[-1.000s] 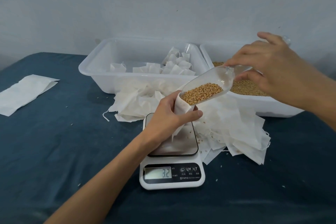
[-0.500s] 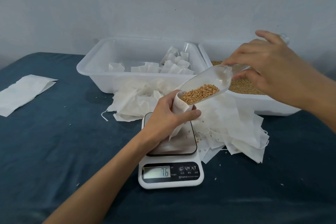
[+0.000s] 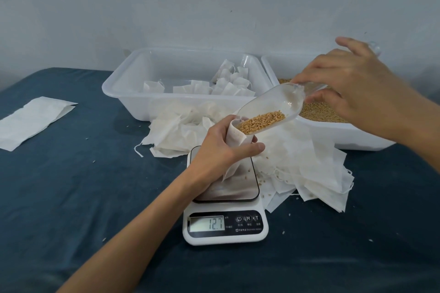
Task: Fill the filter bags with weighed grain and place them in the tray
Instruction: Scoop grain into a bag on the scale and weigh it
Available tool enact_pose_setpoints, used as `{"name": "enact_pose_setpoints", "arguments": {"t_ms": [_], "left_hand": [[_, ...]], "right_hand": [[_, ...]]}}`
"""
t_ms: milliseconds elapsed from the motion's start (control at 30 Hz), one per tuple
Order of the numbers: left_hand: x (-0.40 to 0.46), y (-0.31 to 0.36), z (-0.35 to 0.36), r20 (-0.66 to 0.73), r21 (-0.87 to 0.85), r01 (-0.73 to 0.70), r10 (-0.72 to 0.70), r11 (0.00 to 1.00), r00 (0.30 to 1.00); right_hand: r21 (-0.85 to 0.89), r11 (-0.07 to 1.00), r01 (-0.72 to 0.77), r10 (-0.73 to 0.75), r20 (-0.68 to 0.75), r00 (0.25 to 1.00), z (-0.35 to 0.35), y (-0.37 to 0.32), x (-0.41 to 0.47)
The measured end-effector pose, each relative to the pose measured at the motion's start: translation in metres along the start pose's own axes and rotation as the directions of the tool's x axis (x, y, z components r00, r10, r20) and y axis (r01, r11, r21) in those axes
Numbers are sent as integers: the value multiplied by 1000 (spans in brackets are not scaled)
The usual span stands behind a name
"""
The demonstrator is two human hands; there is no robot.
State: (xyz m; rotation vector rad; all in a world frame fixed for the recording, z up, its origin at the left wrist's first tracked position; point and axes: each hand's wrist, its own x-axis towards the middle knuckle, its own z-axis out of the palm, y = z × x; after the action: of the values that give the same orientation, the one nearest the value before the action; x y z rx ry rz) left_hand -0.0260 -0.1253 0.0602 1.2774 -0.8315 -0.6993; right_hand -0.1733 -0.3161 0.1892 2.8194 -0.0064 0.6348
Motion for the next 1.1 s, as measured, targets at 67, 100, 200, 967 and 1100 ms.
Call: {"name": "enact_pose_setpoints", "arguments": {"t_ms": [67,100,200,967,1100], "left_hand": [[0,0,0,-3,-2,6,-6,1000,1000],[0,0,0,-5,1,8,-8,1000,1000],[0,0,0,-11,16,5,-5,1000,1000],[0,3,-2,-63,9,11,-10,1000,998],[1,3,-1,-62,3,12,-12,1000,998]], "right_hand": [[-7,1000,4,-4,-3,1000,0,0,0],[-7,1000,4,-4,-5,1000,0,1,0],[-7,1000,6,-6,-11,1000,1,1,0],[-43,998,37,-40,-54,998,5,2,2],[-74,996,48,-52,-63,997,5,3,3]]}}
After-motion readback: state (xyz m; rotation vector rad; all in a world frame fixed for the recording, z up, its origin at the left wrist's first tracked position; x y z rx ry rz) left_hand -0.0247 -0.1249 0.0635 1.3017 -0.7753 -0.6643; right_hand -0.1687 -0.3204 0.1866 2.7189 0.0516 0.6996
